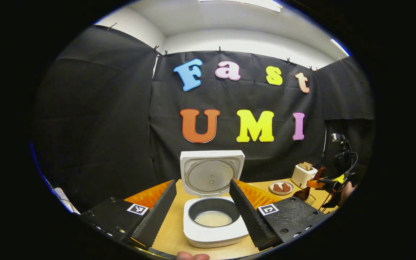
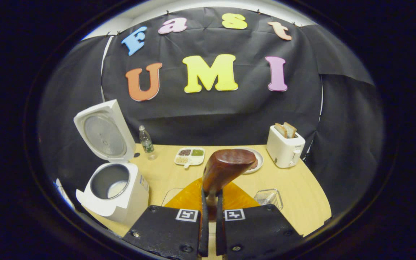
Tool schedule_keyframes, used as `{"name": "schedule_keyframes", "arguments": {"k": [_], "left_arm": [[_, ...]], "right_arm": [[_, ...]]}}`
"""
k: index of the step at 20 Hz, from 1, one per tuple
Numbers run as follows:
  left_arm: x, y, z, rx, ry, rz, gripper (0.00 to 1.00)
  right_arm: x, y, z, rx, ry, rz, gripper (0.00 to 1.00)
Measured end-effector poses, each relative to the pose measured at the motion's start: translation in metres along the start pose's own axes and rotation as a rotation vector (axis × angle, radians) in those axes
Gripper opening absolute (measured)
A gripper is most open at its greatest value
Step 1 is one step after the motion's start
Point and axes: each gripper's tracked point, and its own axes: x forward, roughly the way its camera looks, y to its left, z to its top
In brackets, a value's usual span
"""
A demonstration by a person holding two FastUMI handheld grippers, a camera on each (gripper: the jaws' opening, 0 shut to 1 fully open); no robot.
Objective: Close the left gripper, press the button to open the rice cooker; take a wooden spoon from the chopstick holder with the right hand, scoop a spoonful of rice and pour it into the rice cooker, then put the wooden spoon back into the chopstick holder.
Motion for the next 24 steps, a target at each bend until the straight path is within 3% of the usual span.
{"name": "schedule_keyframes", "arguments": {"k": [4, 9, 12, 17, 24], "left_arm": [[0.001, 0.021, -0.010, -0.021, 0.032, 0.064, 0.95], [0.007, 0.030, -0.014, -0.038, 0.060, 0.137, 0.95], [0.015, 0.024, -0.019, -0.049, 0.084, 0.158, 0.95], [0.018, 0.023, -0.031, -0.050, 0.119, 0.191, 0.95], [0.019, 0.022, -0.035, -0.051, 0.144, 0.214, 0.95]], "right_arm": [[0.034, 0.001, -0.031, -0.122, 0.060, -0.029, 0.13], [0.064, -0.006, -0.049, -0.295, 0.049, -0.082, 0.13], [0.076, 0.001, -0.070, -0.341, 0.063, -0.085, 0.13], [0.080, 0.035, -0.094, -0.270, 0.108, 0.024, 0.13], [0.073, 0.065, -0.099, 0.007, 0.173, 0.162, 0.13]]}}
